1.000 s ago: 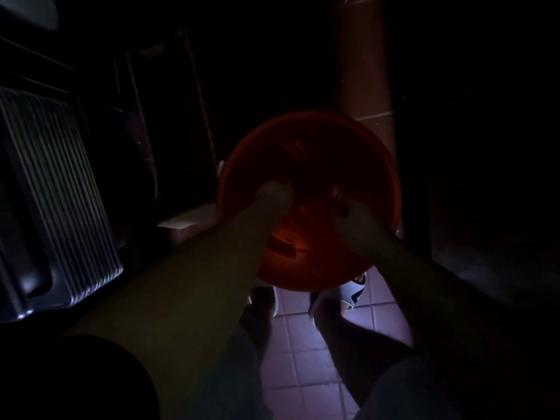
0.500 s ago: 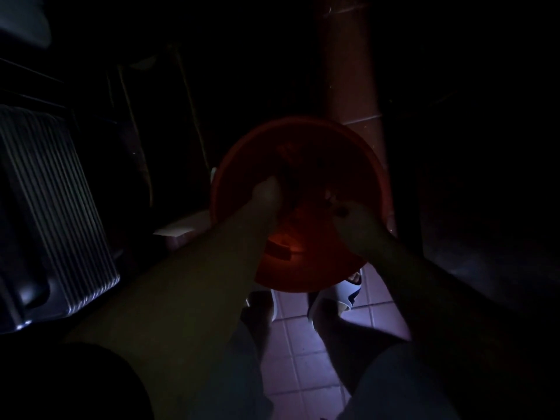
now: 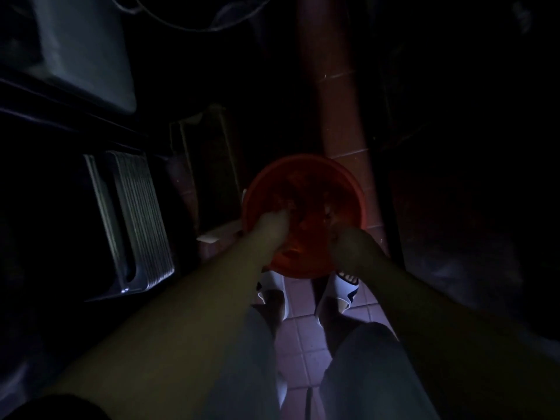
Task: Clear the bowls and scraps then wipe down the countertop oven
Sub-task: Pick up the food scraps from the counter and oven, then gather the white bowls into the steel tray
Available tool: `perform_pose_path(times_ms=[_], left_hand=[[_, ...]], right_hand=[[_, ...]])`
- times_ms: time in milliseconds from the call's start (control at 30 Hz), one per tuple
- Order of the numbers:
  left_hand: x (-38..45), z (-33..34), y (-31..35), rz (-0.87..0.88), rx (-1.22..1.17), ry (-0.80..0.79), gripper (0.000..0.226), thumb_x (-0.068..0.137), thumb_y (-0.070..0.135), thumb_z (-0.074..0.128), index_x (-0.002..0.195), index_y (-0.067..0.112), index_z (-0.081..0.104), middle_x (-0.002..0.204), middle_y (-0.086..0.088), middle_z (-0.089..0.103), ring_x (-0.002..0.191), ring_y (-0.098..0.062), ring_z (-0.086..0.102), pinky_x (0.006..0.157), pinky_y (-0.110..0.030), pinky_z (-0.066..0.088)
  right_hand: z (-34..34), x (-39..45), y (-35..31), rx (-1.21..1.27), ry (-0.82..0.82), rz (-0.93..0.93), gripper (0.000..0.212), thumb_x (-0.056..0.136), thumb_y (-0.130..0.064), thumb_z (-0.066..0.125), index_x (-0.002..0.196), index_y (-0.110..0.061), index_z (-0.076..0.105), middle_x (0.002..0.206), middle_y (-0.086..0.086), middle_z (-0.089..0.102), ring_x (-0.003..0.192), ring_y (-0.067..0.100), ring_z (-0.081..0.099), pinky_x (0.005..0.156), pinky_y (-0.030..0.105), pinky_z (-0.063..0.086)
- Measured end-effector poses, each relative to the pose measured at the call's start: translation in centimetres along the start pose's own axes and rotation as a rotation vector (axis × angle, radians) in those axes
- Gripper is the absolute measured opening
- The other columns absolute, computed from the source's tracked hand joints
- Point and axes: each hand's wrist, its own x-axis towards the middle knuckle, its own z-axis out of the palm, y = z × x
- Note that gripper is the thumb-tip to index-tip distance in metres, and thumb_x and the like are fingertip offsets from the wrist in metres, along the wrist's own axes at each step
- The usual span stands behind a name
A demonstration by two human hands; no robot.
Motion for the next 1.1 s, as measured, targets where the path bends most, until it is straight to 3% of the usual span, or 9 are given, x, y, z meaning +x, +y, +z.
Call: perform_pose_path(times_ms=[133, 267, 400, 433, 500, 600, 733, 933, 1100], left_hand=[[-7.5, -1.2, 0.1, 0.072, 0.211, -0.072, 0.029, 0.105, 0.028, 0.049, 0.118, 0.008, 0.066, 0.126, -0.020, 0.066, 0.107, -0.035, 0.065, 0.091, -0.038, 0.053], [-16.9, -3.0, 2.3, 0.133, 0.445, -0.036, 0.030, 0.100, 0.024, 0.056, 0.119, 0.005, 0.069, 0.119, -0.017, 0.071, 0.107, -0.034, 0.069, 0.092, -0.043, 0.059], [-26.5, -4.5, 3.8, 0.279, 0.675, -0.014, 0.027, 0.103, 0.031, 0.046, 0.119, 0.023, 0.066, 0.107, -0.003, 0.069, 0.077, -0.013, 0.061, 0.054, -0.020, 0.045], [-28.5, -4.8, 3.8, 0.309, 0.717, -0.022, 0.026, 0.103, 0.033, 0.047, 0.119, 0.025, 0.065, 0.109, -0.001, 0.068, 0.078, -0.012, 0.061, 0.053, -0.018, 0.043], [-31.6, -5.2, 3.4, 0.383, 0.818, -0.028, 0.027, 0.100, 0.036, 0.049, 0.119, 0.026, 0.066, 0.117, 0.001, 0.069, 0.095, -0.017, 0.064, 0.070, -0.018, 0.046], [-34.8, -5.3, 3.3, 0.455, 0.925, -0.065, 0.026, 0.095, 0.037, 0.050, 0.113, 0.027, 0.067, 0.118, 0.002, 0.070, 0.106, -0.020, 0.064, 0.093, -0.030, 0.051], [-38.6, -4.8, 4.2, 0.575, 1.059, -0.097, 0.026, 0.095, 0.033, 0.051, 0.113, 0.024, 0.066, 0.119, -0.001, 0.069, 0.109, -0.023, 0.063, 0.093, -0.030, 0.049], [-42.6, -1.9, 5.6, 0.696, 1.201, -0.185, 0.031, 0.089, 0.039, 0.047, 0.107, 0.023, 0.067, 0.112, 0.004, 0.071, 0.107, -0.022, 0.065, 0.095, -0.033, 0.050], [-45.2, 2.3, 6.0, 0.813, 1.360, -0.247, 0.025, 0.093, 0.031, 0.047, 0.107, 0.027, 0.067, 0.114, 0.005, 0.069, 0.111, -0.020, 0.063, 0.096, -0.030, 0.046]], right_hand=[[-2.7, -6.1, -1.9, -0.015, 0.031, -0.003, 0.024, 0.091, -0.013, 0.056, 0.112, -0.005, 0.065, 0.112, 0.018, 0.071, 0.101, 0.035, 0.066, 0.075, 0.029, 0.044], [-5.9, -13.7, -4.2, -0.163, 0.055, -0.046, 0.039, 0.088, -0.027, 0.041, 0.115, -0.009, 0.064, 0.113, 0.015, 0.071, 0.106, 0.035, 0.067, 0.082, 0.033, 0.047], [-9.1, -21.1, -5.9, -0.120, 0.065, -0.044, 0.034, 0.090, -0.028, 0.049, 0.114, -0.011, 0.066, 0.112, 0.015, 0.071, 0.105, 0.037, 0.067, 0.085, 0.035, 0.050], [-9.8, -22.8, -6.1, -0.095, 0.087, -0.041, 0.038, 0.087, -0.031, 0.047, 0.113, -0.011, 0.066, 0.110, 0.015, 0.071, 0.104, 0.037, 0.067, 0.084, 0.035, 0.051], [-11.2, -26.4, -6.7, -0.043, 0.150, -0.055, 0.048, 0.077, -0.036, 0.040, 0.109, -0.011, 0.066, 0.109, 0.017, 0.071, 0.103, 0.040, 0.067, 0.080, 0.036, 0.050], [-12.9, -31.0, -7.7, 0.004, 0.180, 0.059, 0.036, 0.087, -0.035, 0.046, 0.114, -0.018, 0.064, 0.114, 0.014, 0.068, 0.109, 0.036, 0.066, 0.081, 0.032, 0.048], [-13.0, -34.4, -6.9, 0.013, 0.254, 0.074, 0.057, 0.076, -0.046, 0.032, 0.113, -0.017, 0.063, 0.116, 0.013, 0.065, 0.111, 0.038, 0.063, 0.091, 0.042, 0.053], [-12.6, -40.7, -5.8, 0.152, 0.400, 0.183, 0.031, 0.090, -0.035, 0.049, 0.112, -0.017, 0.059, 0.121, 0.014, 0.064, 0.114, 0.038, 0.062, 0.093, 0.041, 0.051], [-11.8, -44.8, -1.7, 0.274, 0.495, 0.278, 0.038, 0.086, -0.040, 0.044, 0.116, -0.022, 0.061, 0.120, 0.011, 0.065, 0.114, 0.036, 0.064, 0.093, 0.040, 0.052]])
